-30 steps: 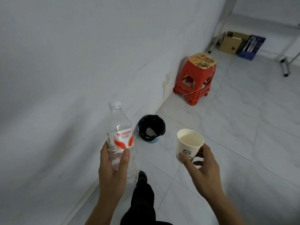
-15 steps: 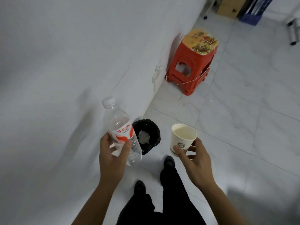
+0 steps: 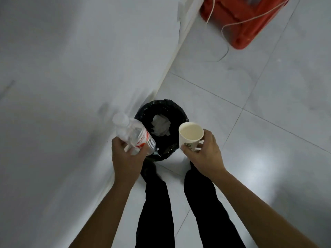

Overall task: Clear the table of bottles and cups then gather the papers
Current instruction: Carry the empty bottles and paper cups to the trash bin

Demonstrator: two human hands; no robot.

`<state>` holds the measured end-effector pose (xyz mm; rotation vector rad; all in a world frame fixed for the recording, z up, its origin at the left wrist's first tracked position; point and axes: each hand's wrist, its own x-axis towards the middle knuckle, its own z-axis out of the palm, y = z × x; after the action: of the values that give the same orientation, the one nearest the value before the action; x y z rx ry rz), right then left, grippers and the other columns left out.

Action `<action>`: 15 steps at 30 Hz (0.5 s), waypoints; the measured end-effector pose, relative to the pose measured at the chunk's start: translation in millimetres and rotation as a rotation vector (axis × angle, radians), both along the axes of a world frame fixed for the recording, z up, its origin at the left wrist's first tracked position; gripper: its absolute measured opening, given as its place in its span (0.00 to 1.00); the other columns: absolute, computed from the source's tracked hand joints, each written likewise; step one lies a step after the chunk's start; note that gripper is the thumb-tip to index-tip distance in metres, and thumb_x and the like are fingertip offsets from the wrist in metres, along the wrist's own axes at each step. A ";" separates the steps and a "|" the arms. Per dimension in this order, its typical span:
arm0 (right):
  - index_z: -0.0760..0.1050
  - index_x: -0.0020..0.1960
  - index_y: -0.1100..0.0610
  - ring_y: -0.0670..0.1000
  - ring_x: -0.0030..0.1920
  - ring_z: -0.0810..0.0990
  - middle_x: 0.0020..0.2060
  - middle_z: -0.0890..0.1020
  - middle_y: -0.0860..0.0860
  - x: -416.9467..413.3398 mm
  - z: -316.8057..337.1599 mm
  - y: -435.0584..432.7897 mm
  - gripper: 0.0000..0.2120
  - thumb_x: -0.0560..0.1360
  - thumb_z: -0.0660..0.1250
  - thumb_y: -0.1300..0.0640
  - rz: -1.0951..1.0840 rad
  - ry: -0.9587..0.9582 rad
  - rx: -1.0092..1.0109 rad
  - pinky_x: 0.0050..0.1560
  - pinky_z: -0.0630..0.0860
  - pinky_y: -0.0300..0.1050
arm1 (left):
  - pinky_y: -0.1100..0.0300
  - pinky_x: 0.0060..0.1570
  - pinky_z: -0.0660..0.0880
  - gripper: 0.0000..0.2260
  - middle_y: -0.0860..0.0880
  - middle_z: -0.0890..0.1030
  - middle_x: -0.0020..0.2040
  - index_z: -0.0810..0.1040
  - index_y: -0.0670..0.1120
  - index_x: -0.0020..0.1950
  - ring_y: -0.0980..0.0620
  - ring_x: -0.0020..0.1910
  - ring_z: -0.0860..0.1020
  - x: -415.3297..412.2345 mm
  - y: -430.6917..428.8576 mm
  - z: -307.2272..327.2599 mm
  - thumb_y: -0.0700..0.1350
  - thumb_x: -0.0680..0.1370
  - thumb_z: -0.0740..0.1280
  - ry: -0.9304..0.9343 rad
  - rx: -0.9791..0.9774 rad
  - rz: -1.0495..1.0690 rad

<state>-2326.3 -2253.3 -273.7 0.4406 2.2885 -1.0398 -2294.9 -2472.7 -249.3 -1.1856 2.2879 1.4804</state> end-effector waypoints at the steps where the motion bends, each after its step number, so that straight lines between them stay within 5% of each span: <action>1: 0.64 0.69 0.53 0.52 0.55 0.80 0.62 0.74 0.50 -1.6 -29.6 -10.2 0.36 0.69 0.76 0.44 0.011 -0.012 0.008 0.53 0.80 0.53 | 0.48 0.57 0.79 0.29 0.53 0.77 0.57 0.71 0.50 0.59 0.52 0.58 0.79 -3.0 -3.9 -22.3 0.54 0.63 0.79 -0.010 -0.027 -0.003; 7: 0.60 0.70 0.58 0.62 0.60 0.77 0.63 0.74 0.58 -10.8 -229.4 -81.6 0.34 0.72 0.73 0.49 0.154 -0.123 0.059 0.53 0.76 0.53 | 0.72 0.45 0.77 0.24 0.54 0.79 0.56 0.72 0.50 0.60 0.61 0.54 0.81 -9.3 -33.5 -158.3 0.42 0.70 0.79 0.027 -0.083 -0.027; 11: 0.45 0.79 0.60 0.67 0.65 0.73 0.69 0.67 0.64 -18.6 -306.8 -102.9 0.42 0.77 0.68 0.52 0.252 -0.310 0.127 0.59 0.73 0.57 | 0.67 0.51 0.79 0.26 0.51 0.79 0.61 0.72 0.45 0.66 0.62 0.58 0.79 -5.6 -42.7 -203.0 0.40 0.70 0.78 0.049 -0.072 -0.035; 15: 0.37 0.80 0.59 0.65 0.71 0.67 0.75 0.59 0.63 -16.0 -314.8 -107.2 0.45 0.79 0.66 0.54 0.225 -0.396 0.146 0.67 0.68 0.57 | 0.66 0.52 0.79 0.25 0.48 0.79 0.62 0.72 0.42 0.66 0.58 0.60 0.79 -12.3 -39.4 -231.5 0.40 0.71 0.77 0.031 -0.062 -0.084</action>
<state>-2342.3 -2360.5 -588.4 0.3960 2.0068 -0.6142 -2307.2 -2512.1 -480.8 -1.0754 2.3893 1.4176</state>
